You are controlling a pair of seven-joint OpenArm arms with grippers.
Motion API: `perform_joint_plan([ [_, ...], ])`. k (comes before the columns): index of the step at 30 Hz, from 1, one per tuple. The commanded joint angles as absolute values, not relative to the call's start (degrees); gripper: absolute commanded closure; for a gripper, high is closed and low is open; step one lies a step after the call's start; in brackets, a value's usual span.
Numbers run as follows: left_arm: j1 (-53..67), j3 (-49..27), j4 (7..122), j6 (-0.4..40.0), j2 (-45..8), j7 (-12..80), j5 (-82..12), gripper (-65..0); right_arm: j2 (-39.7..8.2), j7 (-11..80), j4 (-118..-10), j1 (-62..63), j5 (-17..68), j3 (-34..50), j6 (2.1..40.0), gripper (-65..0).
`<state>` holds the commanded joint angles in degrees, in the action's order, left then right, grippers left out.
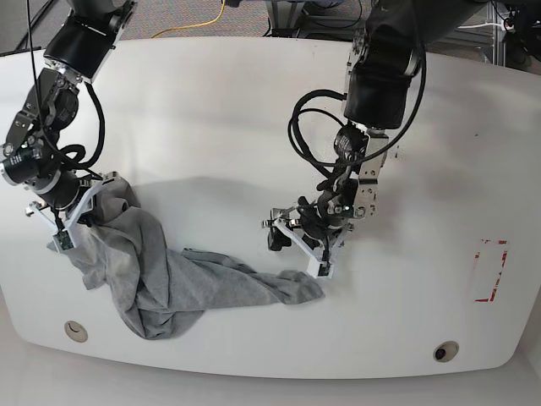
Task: Layout the t-shirt on the table in an organized manner, then fold the t-shirt properly
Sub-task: 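Lay the shirt down and move the left gripper to grasp its middle, then drag the shirt fabric with the left gripper toward the right gripper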
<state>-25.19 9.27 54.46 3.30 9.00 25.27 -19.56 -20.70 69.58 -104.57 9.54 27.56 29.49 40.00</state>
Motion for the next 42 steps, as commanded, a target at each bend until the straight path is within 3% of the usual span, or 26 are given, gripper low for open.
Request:
perform_joint_plan([
  [13, -27.74, 9.80, 45.58, 3.21, 9.00, 19.30, -19.56, -40.0, -20.70, 69.58, -104.57, 9.89, 27.56, 29.41, 40.00, -0.2],
  [20, -28.70, 16.04, 40.92, 3.30, 9.00, 13.76, -20.26, -40.0, -20.70, 69.58, -104.57, 9.89, 27.56, 29.32, 40.00, -0.2],
  [32, -39.25, 28.44, 21.41, 3.03, 9.00, 0.84, -40.31, -40.1, -20.88, 69.58, -104.57, 9.89, 27.56, 29.32, 40.00, -0.2],
  [37, -42.51, 34.77, 18.24, 2.86, 9.00, -2.33, -46.46, -40.1, -20.88, 69.58, -104.57, 9.89, 27.56, 29.14, 40.00, -0.2],
  [42, -43.12, 37.05, 18.07, -0.40, 9.00, -2.68, -49.36, -40.1, -20.53, 69.58, -104.40, 9.89, 27.56, 28.88, 40.00, -0.2],
])
